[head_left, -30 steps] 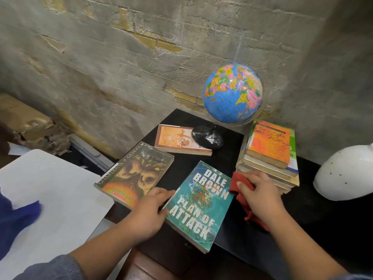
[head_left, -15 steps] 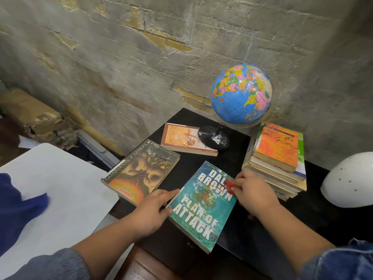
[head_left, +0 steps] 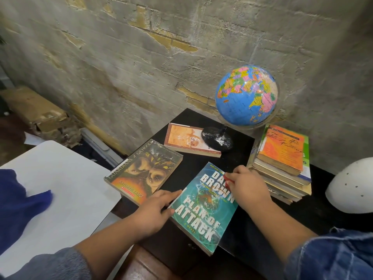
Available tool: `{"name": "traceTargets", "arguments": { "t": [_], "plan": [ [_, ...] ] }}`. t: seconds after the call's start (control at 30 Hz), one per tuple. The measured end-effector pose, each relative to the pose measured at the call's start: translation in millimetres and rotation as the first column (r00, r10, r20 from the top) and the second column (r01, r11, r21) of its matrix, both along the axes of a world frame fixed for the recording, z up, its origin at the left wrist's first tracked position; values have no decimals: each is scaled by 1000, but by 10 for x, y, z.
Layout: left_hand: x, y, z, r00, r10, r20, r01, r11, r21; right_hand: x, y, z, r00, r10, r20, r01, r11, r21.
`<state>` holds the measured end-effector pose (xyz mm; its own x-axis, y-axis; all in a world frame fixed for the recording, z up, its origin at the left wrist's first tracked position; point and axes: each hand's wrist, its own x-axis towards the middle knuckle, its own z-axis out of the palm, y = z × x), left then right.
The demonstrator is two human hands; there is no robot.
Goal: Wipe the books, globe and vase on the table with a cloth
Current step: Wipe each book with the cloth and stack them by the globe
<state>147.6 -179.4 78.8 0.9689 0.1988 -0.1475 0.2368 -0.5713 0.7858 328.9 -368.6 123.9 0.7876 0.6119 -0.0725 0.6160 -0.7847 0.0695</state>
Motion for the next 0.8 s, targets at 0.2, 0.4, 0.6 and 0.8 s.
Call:
{"name": "traceTargets", "arguments": {
  "t": [0.2,0.4,0.6,0.8],
  "plan": [
    [16,16,-8,1000,-22,-11,23,999,25,108,16,-4,994,-93,-54,91,995,-36],
    [19,28,-28,999,-32,-3,32,999,31,110,124,-38,997,-50,-52,49,999,-24],
    [33,52,-73,999,-32,-5,32,998,48,129,249,-81,999,25,-47,-27,999,-28],
    [48,67,-97,1000,-23,-19,24,999,45,230,358,-35,999,0,-36,-3,996,-91]
  ]
}}
